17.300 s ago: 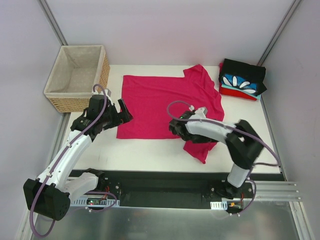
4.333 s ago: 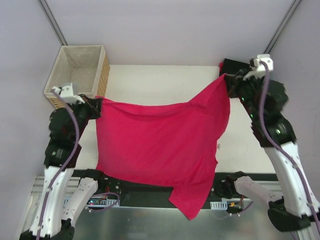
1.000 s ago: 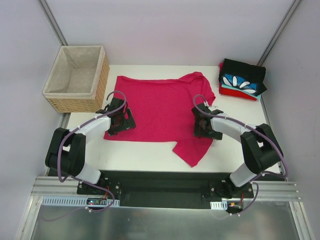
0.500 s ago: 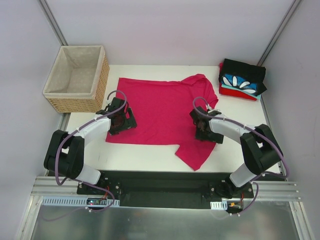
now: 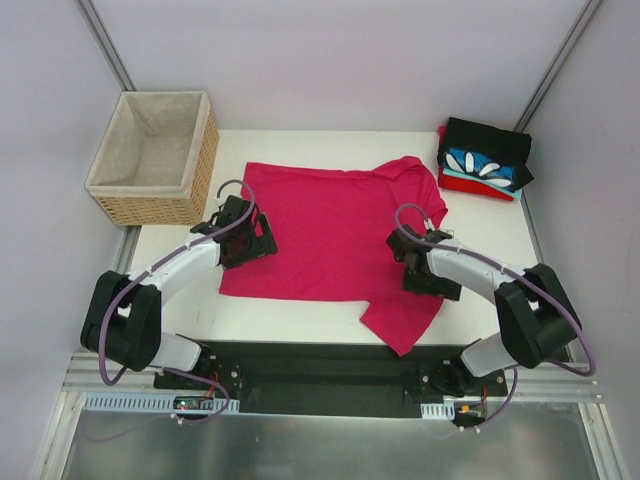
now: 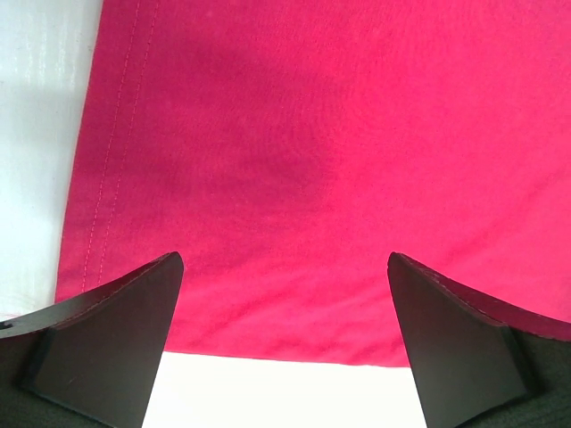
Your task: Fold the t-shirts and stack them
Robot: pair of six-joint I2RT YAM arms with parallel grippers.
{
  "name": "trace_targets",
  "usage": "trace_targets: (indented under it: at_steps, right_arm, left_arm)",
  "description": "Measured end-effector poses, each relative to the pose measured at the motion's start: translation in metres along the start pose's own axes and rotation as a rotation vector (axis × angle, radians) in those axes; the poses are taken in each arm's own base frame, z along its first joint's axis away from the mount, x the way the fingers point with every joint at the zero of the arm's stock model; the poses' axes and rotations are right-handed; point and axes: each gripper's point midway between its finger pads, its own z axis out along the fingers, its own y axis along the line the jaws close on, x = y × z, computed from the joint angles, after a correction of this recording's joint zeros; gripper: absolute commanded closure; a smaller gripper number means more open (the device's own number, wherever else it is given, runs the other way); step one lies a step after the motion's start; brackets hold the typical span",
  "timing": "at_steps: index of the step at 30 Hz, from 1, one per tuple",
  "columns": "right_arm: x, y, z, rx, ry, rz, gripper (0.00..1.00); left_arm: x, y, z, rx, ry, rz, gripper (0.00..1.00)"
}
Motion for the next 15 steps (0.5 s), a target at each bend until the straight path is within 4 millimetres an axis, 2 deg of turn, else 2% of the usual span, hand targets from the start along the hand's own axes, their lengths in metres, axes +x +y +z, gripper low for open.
trace_targets:
  at_steps: [4,9,13,15]
  right_arm:
    - [-0.005,-0.004,-0.002,0.025,-0.009,-0.005,0.05]
    - [-0.03,0.006,-0.019,-0.052,-0.071,0.015,0.05]
    - [-0.033,0.015,-0.051,-0.293,-0.138,0.056,0.05]
    - [-0.028,0.019,-0.067,-0.43,-0.174,0.063,0.05]
  left_arm:
    - [-0.001,0.0,-0.004,0.007,-0.01,-0.001,0.01]
    - [-0.003,-0.003,-0.018,0.042,-0.031,0.002,0.01]
    - [-0.005,-0.005,-0.04,0.083,-0.062,0.001,0.01]
    - [-0.001,-0.003,-0.046,0.092,-0.069,0.001,0.05]
